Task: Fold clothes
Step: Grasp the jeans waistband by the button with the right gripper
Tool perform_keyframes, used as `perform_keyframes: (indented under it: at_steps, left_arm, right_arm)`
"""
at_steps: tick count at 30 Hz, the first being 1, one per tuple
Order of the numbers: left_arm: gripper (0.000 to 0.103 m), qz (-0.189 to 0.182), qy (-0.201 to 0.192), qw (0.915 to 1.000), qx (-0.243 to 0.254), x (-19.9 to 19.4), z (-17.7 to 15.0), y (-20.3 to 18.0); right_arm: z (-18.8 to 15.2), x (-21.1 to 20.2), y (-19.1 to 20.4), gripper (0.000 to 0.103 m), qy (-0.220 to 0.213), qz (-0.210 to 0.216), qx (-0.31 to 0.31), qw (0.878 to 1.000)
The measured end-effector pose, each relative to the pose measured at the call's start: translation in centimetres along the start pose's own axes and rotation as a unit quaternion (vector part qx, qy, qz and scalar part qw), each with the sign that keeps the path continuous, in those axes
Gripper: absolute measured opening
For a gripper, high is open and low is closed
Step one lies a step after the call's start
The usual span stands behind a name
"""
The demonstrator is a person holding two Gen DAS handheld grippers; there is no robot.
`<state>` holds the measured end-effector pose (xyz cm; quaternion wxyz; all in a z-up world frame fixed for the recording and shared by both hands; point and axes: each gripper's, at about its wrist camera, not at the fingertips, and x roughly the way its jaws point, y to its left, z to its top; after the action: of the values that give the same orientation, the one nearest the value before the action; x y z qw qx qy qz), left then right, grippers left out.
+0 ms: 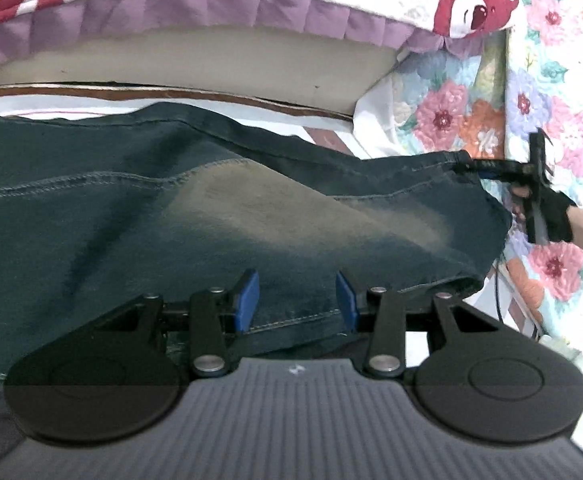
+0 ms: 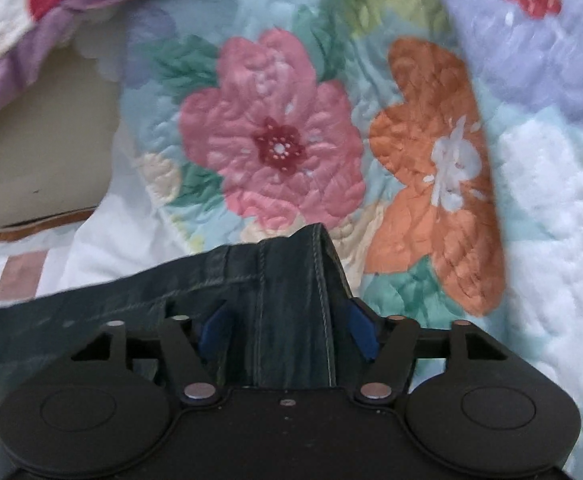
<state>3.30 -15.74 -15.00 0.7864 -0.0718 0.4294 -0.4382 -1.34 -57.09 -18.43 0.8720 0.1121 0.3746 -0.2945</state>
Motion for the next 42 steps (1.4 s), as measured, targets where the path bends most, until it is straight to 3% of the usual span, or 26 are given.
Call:
perform_keyframes:
  at_steps: [2, 3, 4, 8, 10, 12, 14, 18, 20, 22, 24, 27, 31, 35, 38, 42]
  left_arm:
    - [0.041, 0.005, 0.003, 1.0, -0.003, 0.3, 0.0, -0.4]
    - [0.041, 0.01, 0.004, 0.9999, -0.004, 0.4, 0.2, -0.6]
    - [0.041, 0.017, 0.005, 0.9998, -0.004, 0.4, 0.3, -0.7]
    - [0.041, 0.046, -0.001, 0.9989, 0.003, 1.3, 1.5, -0.5]
    - [0.04, 0.046, 0.014, 0.9988, -0.007, 2.1, 1.6, 0.2]
    - [0.041, 0.036, 0.039, 0.9983, -0.023, 2.6, 1.1, 1.0]
    - [0.041, 0.021, 0.046, 0.9981, -0.037, 2.3, 0.3, 1.7]
    - [0.041, -0.013, 0.056, 0.9967, -0.057, 1.4, -0.3, 3.0]
    - [0.041, -0.025, 0.057, 0.9955, -0.072, 1.3, -0.3, 3.6]
    - [0.041, -0.032, 0.056, 0.9951, -0.075, 1.2, -0.5, 3.8]
    - [0.041, -0.033, 0.056, 0.9956, -0.068, 1.2, -0.5, 3.8]
    - [0.041, -0.028, 0.055, 0.9966, -0.055, 1.5, -0.2, 3.3]
    - [0.042, -0.032, 0.053, 0.9974, -0.037, 2.1, -0.1, 2.2]
    - [0.042, -0.008, 0.054, 0.997, 0.055, 2.8, -1.1, -0.4]
    - [0.042, 0.017, 0.051, 0.9946, 0.089, 2.9, -1.5, -1.8]
    - [0.042, 0.017, 0.048, 0.9959, 0.075, 2.7, -1.5, -1.6]
  right_arm:
    - [0.6, 1.3, -0.3, 0.074, 0.005, 0.022, 0.021, 1.0]
    - [0.9, 1.5, -0.2, 0.059, 0.007, 0.038, 0.023, 0.999]
    - [1.2, 1.7, -0.1, 0.008, 0.009, 0.055, 0.024, 0.998]
    - [2.9, -3.8, 0.6, 0.006, -0.086, 0.054, 0.044, 0.994]
    - [3.5, -5.3, 0.3, 0.006, -0.099, 0.019, 0.04, 0.994]
    - [3.9, -4.3, -0.2, 0.006, -0.069, -0.025, 0.015, 0.997]
    - [3.8, -1.9, -0.6, 0.006, -0.028, -0.042, 0.011, 0.999]
    - [3.5, 1.5, 1.4, 0.008, 0.003, -0.075, -0.044, 0.996]
    - [3.4, 2.8, 1.4, 0.02, 0.024, -0.097, -0.043, 0.994]
    - [3.5, 2.8, 1.4, 0.044, 0.023, -0.119, -0.036, 0.992]
    - [3.6, 1.4, 1.2, 0.06, 0.005, -0.142, -0.011, 0.99]
    - [3.8, -2.1, 0.0, 0.063, -0.036, -0.144, 0.055, 0.987]
    - [2.0, -7.5, -1.3, 0.064, -0.062, -0.053, 0.132, 0.988]
    - [-3.7, -10.6, -1.2, 0.065, -0.022, 0.05, 0.182, 0.982]
    - [-9.5, -10.1, -2.0, 0.065, 0.074, 0.105, 0.292, 0.948]
    - [-15.1, -9.4, -2.9, 0.065, 0.072, 0.146, 0.409, 0.898]
